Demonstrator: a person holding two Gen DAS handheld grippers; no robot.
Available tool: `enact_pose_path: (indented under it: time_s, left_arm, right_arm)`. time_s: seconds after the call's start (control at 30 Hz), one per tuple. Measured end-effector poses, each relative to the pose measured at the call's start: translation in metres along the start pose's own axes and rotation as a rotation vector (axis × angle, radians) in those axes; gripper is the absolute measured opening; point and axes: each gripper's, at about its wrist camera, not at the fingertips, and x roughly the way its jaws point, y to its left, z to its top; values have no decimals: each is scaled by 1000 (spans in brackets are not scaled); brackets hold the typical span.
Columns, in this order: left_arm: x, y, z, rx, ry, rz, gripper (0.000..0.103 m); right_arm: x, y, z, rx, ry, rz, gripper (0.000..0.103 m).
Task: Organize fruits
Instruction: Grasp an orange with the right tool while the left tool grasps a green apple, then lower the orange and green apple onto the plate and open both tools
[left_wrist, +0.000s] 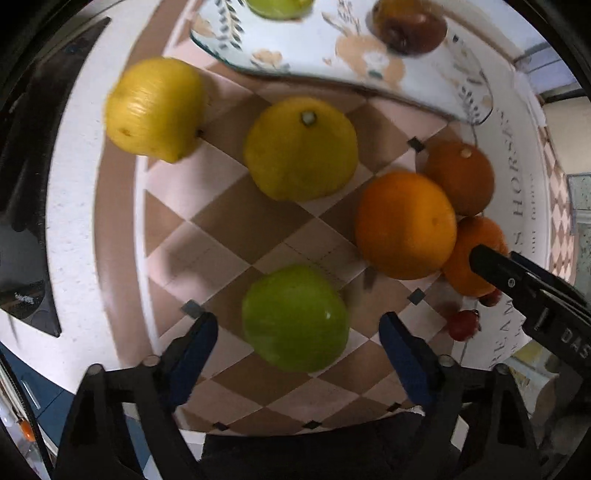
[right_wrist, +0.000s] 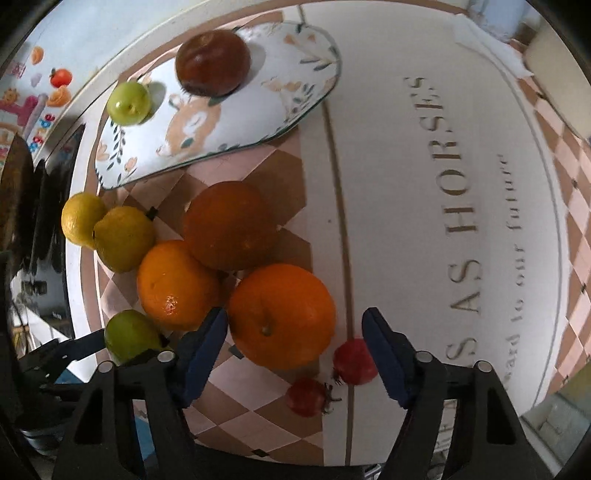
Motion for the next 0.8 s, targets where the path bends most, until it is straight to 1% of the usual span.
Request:
enact_pose_path:
  time_s: [0.07, 0.1, 0.13, 0.2, 0.23, 0.33, 0.4, 0.43, 0.53, 0.67, 0.8]
  left_arm:
    - [7, -2, 0, 3, 1, 3, 61]
    - [8, -2, 0, -2, -8, 16, 58]
    - [8, -1, -1, -7, -23, 12, 56]
    - [7, 1, -1, -13, -37, 4, 56]
    - [7, 1, -3, -12, -40, 15, 56]
    - [6, 3, -8, -3, -54, 35, 56]
    - [6, 7, -12, -1, -63, 37, 56]
    - [6, 7, -13, -1, -64, 35, 56]
    - [8, 8, -14, 1, -71, 40, 56]
    - [4, 9, -11, 2, -76, 43, 56]
    - [1, 6, -7, 4, -78, 45, 56]
  right_arm:
    - [6, 3, 1, -20, 7, 6, 72]
    - [9, 4, 2, -25, 11, 10, 69]
    - [11, 5, 3, -27, 17, 20, 66]
    - [11, 11, 0, -49, 17, 10, 66]
    - [10, 11, -3, -55, 22, 8, 66]
    - [11, 15, -11, -65, 66, 60, 66]
    - [15, 16, -17, -72, 79, 51, 66]
    - [17, 19, -20, -70, 72, 54, 66]
    - [17, 14, -20, -43, 79, 73, 67]
    - [18, 13, -20, -48, 92, 79, 67]
    - [22, 17, -15, -83, 99, 59, 66]
